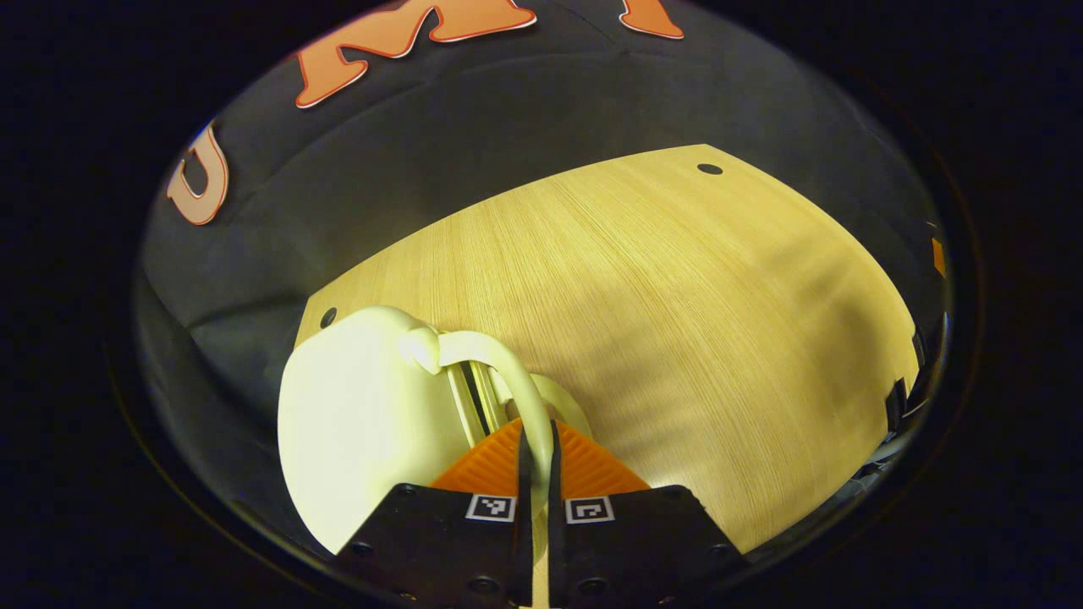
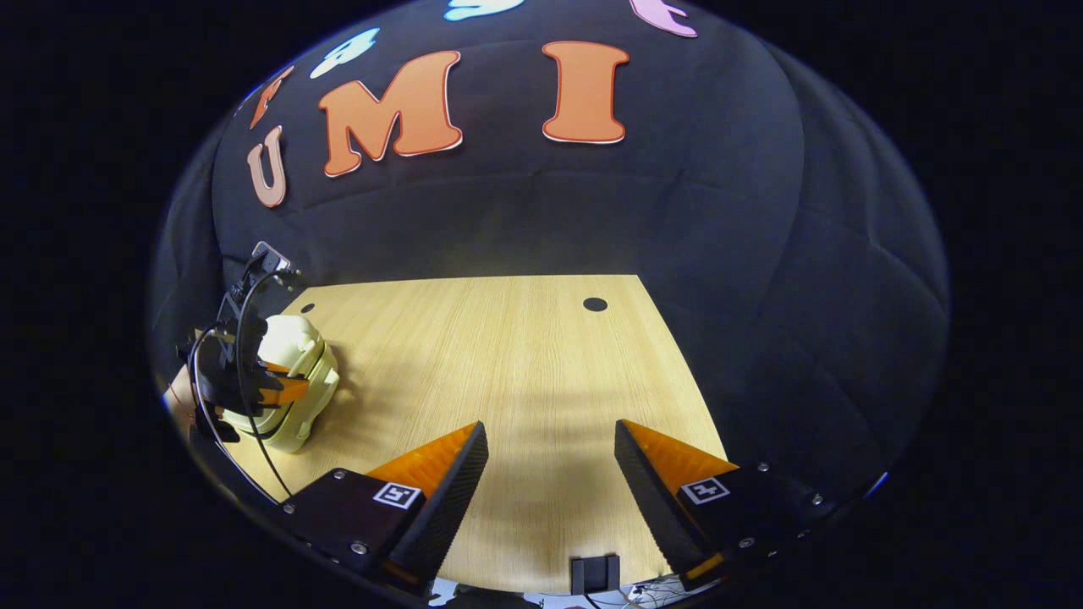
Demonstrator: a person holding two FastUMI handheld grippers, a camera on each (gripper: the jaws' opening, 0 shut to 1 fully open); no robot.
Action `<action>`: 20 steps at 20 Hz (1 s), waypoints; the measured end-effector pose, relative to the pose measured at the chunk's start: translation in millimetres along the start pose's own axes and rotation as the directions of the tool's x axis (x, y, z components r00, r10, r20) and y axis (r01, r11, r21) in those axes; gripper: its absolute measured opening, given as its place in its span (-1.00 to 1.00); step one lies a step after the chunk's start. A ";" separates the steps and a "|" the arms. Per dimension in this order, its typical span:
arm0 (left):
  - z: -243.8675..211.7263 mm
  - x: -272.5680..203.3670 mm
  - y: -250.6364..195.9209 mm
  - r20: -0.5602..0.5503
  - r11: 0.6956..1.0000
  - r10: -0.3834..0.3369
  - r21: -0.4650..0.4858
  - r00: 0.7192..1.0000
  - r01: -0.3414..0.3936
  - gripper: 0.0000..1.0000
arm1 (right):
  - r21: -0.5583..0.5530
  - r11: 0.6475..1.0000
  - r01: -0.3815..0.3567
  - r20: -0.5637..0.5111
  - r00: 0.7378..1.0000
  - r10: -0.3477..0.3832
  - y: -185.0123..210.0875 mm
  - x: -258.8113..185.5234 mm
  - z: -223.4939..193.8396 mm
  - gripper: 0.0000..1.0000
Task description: First open the suitcase, pack the skin care products into it, and then close the suitcase.
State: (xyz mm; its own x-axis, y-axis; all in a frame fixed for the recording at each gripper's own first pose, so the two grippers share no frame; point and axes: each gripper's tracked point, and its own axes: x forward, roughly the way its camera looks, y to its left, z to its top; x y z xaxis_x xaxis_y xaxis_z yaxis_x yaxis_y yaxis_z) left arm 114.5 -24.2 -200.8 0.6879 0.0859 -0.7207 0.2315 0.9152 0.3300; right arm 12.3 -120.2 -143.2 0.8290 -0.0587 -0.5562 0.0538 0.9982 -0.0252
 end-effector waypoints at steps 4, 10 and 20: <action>2.4 -3.7 -6.9 0.010 1.000 0.006 0.002 1.000 -0.006 -0.76 | 0.007 0.999 -0.033 -0.001 0.999 0.033 16.2 0.0 3.3 0.92; 16.0 -27.8 -11.4 0.064 0.994 -0.078 -0.077 0.995 0.083 -0.12 | 0.014 0.997 -0.075 -0.001 0.997 0.075 57.9 2.5 12.8 0.92; 77.6 -95.2 41.6 0.331 0.954 -0.088 -0.243 0.940 0.175 0.96 | 0.036 0.995 -0.090 0.081 0.993 0.087 119.4 2.6 61.9 0.92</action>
State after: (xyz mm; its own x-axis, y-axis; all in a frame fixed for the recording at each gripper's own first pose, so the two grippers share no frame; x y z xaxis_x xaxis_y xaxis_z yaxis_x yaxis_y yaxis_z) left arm 112.0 -24.9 -71.2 0.8537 -0.1299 -0.5043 0.1737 0.9840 0.0406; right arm 55.4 -1.7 -96.2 0.8731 0.0279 -0.4868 -0.0012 0.9985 0.0550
